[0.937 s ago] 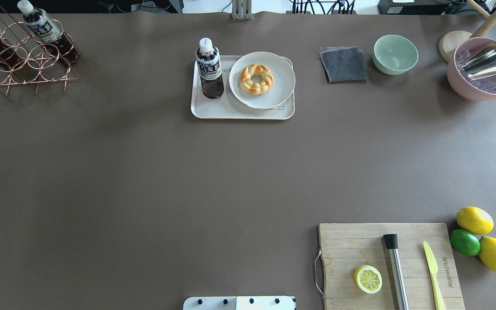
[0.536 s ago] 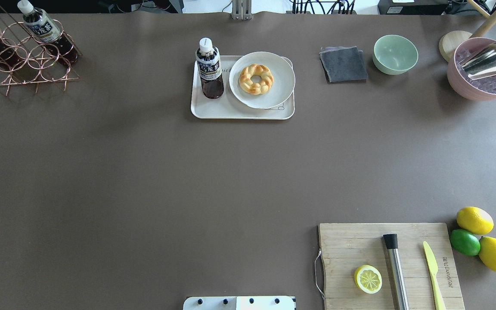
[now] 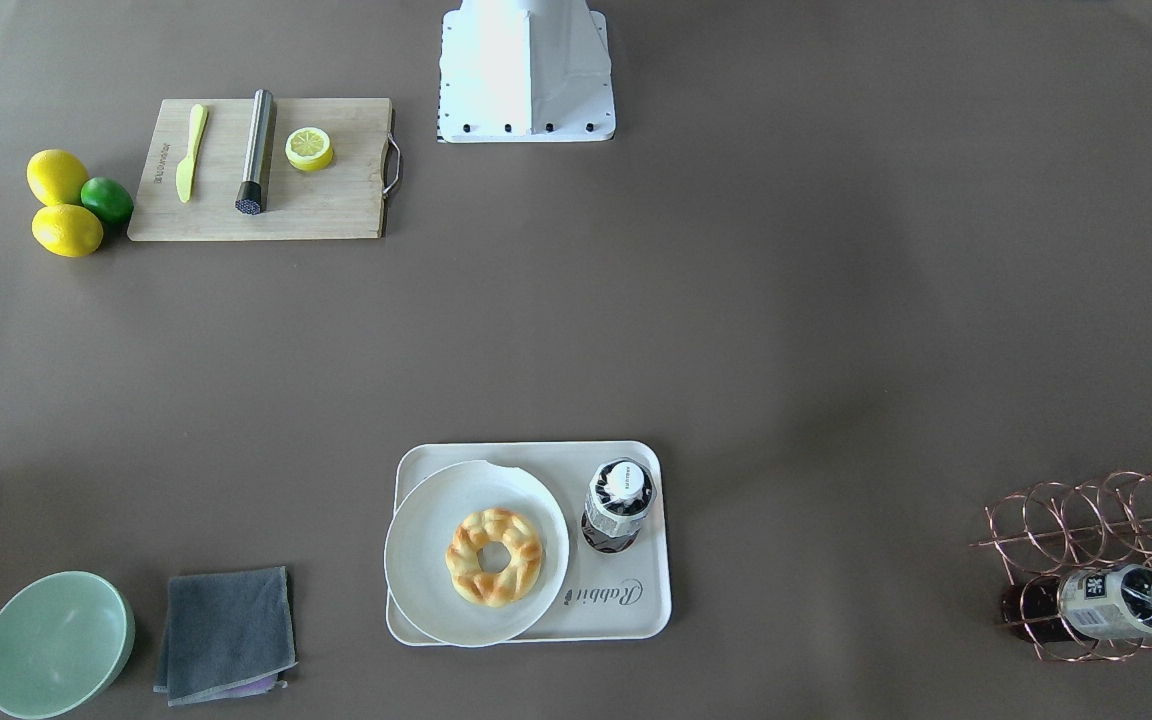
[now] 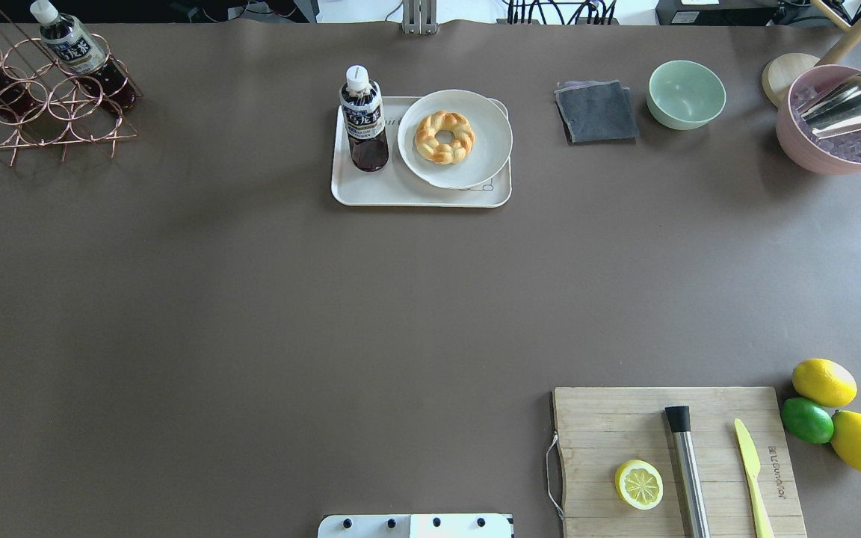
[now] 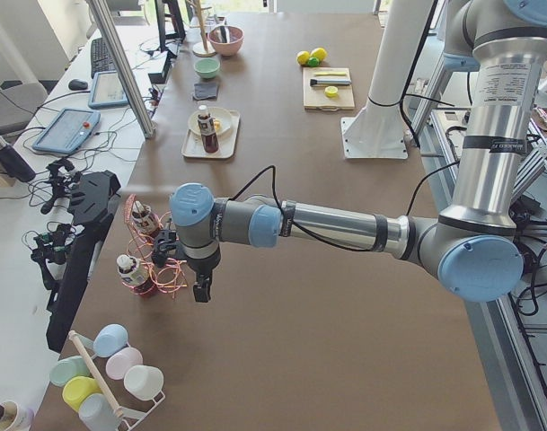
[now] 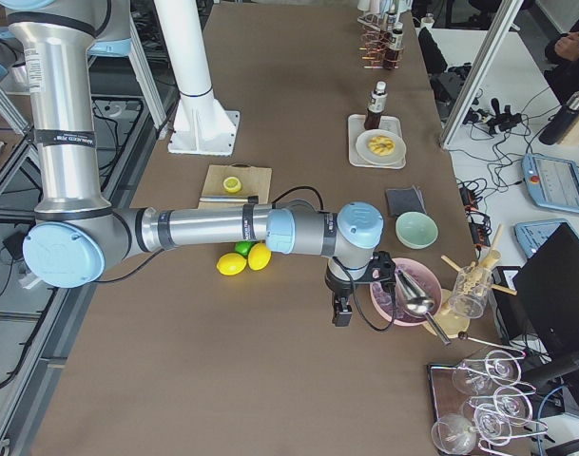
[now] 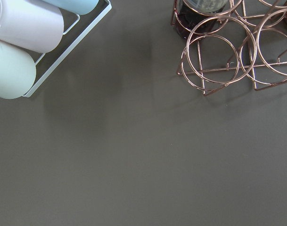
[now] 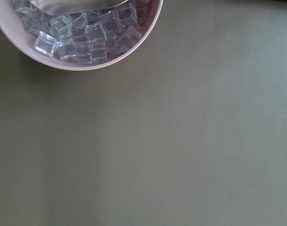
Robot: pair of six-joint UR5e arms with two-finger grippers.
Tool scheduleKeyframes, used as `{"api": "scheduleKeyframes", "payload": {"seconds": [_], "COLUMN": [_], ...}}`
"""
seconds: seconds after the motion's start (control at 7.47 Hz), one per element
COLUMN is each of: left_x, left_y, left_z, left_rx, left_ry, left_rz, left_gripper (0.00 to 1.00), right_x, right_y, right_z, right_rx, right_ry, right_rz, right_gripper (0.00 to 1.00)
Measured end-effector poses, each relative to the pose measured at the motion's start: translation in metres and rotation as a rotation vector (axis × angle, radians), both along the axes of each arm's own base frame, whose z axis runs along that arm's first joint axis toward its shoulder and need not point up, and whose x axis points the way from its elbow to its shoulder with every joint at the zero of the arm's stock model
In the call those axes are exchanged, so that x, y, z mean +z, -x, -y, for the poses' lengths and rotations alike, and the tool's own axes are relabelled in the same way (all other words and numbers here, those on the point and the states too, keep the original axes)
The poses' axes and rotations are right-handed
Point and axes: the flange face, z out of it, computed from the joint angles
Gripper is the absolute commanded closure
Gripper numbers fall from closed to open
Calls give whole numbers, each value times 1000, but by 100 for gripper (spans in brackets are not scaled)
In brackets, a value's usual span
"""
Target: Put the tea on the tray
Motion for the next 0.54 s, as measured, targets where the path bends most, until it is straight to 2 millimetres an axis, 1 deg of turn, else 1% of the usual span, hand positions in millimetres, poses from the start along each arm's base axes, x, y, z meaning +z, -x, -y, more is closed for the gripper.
{"api": "scheduleKeyframes", "payload": {"seconds": [0.54], "left_x": [0], "left_y": [0], "left_z": [0], "left_rx": [0], "left_ry": [0], "left_rz": [0], "left_gripper": [2], "right_x": [-1], "right_y": [1], "right_z": [-1], "right_rx": [0], "right_ry": [-1], "right_rz": [10], "right_gripper": [0]}}
